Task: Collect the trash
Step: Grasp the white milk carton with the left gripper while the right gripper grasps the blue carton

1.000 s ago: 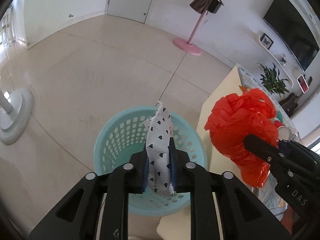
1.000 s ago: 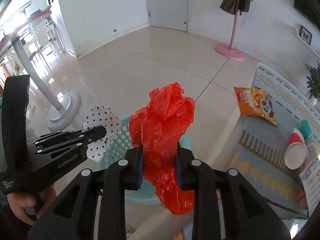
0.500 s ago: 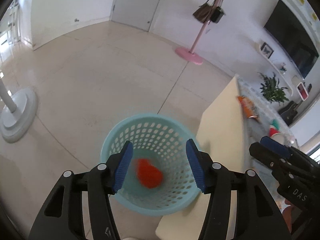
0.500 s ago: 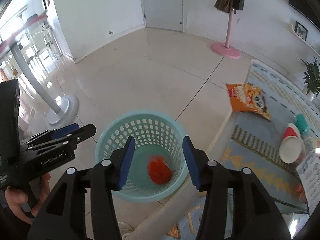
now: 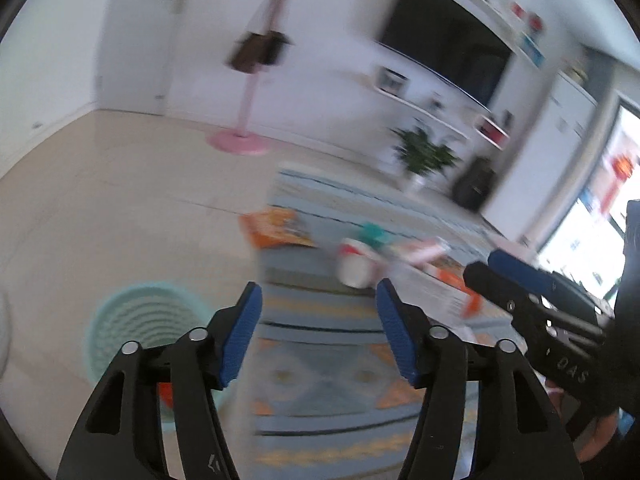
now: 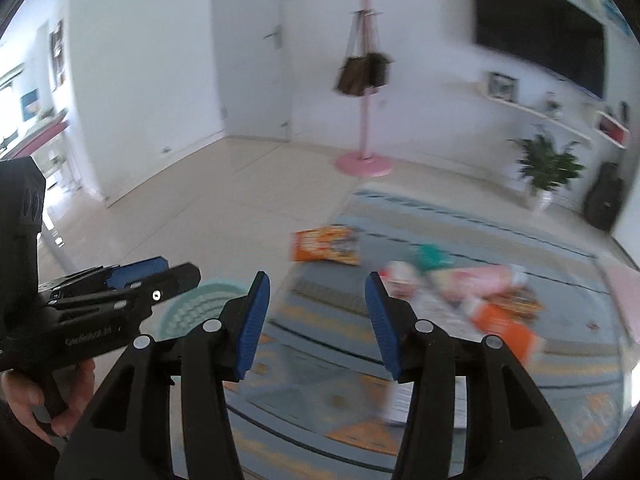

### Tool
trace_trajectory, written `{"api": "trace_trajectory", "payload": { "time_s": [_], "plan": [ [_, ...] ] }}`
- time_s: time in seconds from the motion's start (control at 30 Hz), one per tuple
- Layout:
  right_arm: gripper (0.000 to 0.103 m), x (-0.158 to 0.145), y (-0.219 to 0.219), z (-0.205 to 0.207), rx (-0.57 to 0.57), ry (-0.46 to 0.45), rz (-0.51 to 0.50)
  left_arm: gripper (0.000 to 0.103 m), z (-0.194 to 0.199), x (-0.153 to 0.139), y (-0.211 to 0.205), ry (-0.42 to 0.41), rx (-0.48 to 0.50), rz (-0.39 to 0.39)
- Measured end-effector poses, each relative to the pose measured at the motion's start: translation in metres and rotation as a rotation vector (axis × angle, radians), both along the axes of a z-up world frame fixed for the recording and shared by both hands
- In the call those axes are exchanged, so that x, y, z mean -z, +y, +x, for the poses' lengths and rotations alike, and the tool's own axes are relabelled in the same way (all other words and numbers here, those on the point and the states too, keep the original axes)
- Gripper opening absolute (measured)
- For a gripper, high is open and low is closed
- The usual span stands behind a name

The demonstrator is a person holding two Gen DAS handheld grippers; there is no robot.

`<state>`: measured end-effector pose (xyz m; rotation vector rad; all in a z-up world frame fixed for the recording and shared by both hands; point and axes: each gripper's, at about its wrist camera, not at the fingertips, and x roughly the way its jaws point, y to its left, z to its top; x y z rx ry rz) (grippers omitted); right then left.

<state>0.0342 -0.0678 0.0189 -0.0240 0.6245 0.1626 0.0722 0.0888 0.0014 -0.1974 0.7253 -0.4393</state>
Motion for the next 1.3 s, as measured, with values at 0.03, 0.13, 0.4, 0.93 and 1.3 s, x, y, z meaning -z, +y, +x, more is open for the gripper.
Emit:
{"api": "trace_trajectory", "payload": {
  "time_s": [0.03, 0.13, 0.4, 0.93, 1.3],
  "plan": [
    [0.046, 0.0, -0.02, -0.008, 0.032, -0.007, -0.012, 0.059, -0.001, 0.002, -0.017, 0.007, 0.03, 0.008],
    [0.046, 0.008, -0.071, -0.026, 0.11, 0.002, -0.027, 0.059, 0.002, 0.02, -0.071, 0.053, 0.124, 0.043],
    [0.026, 0.069, -0.178, -0.04, 0.251, 0.134, -0.01, 0.057, 0.031, 0.087, -0.153, 0.177, 0.241, 0.135],
    [0.007, 0.158, -0.185, -0.011, 0.278, 0.328, 0.029, 0.06, 0.024, 0.124, -0.176, 0.233, 0.409, 0.186],
    [0.006, 0.157, -0.142, 0.0, 0.174, 0.318, 0.083, 0.075, 0.01, 0.112, -0.135, 0.213, 0.422, 0.26]
  ]
}}
